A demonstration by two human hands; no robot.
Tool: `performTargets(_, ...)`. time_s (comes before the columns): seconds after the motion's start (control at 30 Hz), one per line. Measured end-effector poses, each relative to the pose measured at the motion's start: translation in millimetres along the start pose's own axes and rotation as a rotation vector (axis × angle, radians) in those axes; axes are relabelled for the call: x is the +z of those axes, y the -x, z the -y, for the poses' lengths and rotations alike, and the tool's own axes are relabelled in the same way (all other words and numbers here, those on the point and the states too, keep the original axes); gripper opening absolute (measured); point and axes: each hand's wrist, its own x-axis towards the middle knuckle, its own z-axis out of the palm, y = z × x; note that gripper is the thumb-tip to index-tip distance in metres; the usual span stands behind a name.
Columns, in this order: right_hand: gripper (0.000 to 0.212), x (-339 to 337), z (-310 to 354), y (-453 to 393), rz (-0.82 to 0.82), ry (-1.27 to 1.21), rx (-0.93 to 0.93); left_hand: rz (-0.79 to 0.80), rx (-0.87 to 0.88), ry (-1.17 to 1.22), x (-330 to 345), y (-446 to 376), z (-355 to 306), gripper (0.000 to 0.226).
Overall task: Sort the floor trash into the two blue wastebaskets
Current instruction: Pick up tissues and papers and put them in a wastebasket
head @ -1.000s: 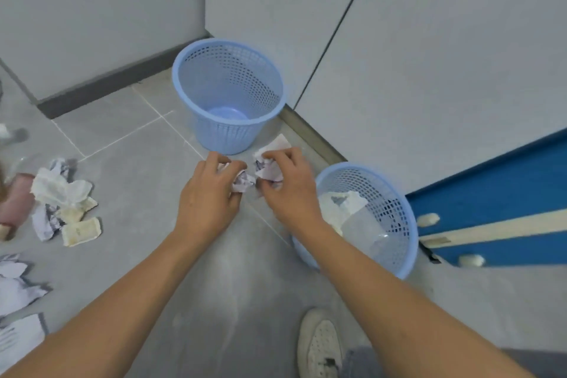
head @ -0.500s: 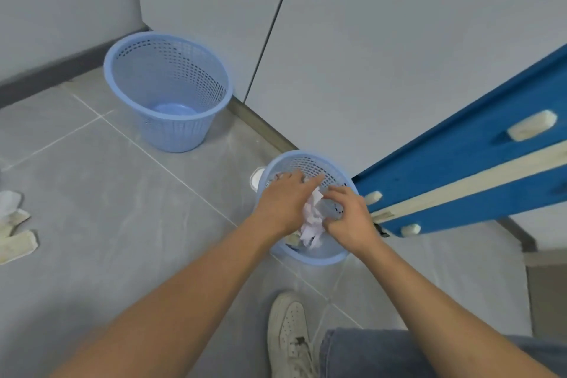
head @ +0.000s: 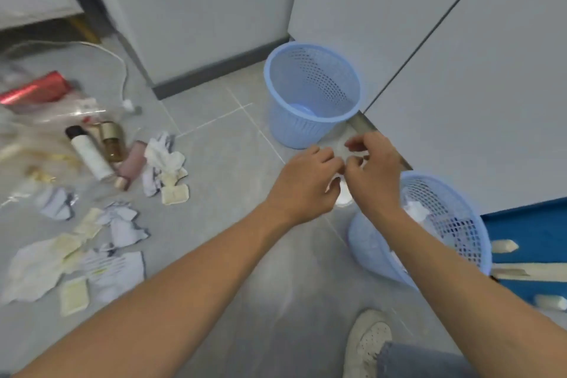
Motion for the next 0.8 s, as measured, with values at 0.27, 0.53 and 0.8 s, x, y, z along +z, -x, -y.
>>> performTargets(0.27, 0.031, 165.9, 95.9, 55.5, 0.467, -0.173, -0.386, 0.304, -0.335, -0.291, -160.3, 128.1, 147.7, 0.016)
performTargets(0.53, 0.031, 285.4, 139.9, 95.5, 0.769, -0.068, -0.565, 0.131, -0.790, -0.391, -205.0, 302.6, 216.4, 0.019)
performTargets(0.8, 0.058, 346.2, 156.0, 166.0, 1.000, 0.049, -0.586, 0.093, -0.929, -0.390, -120.3, 388.2, 210.5, 0.048)
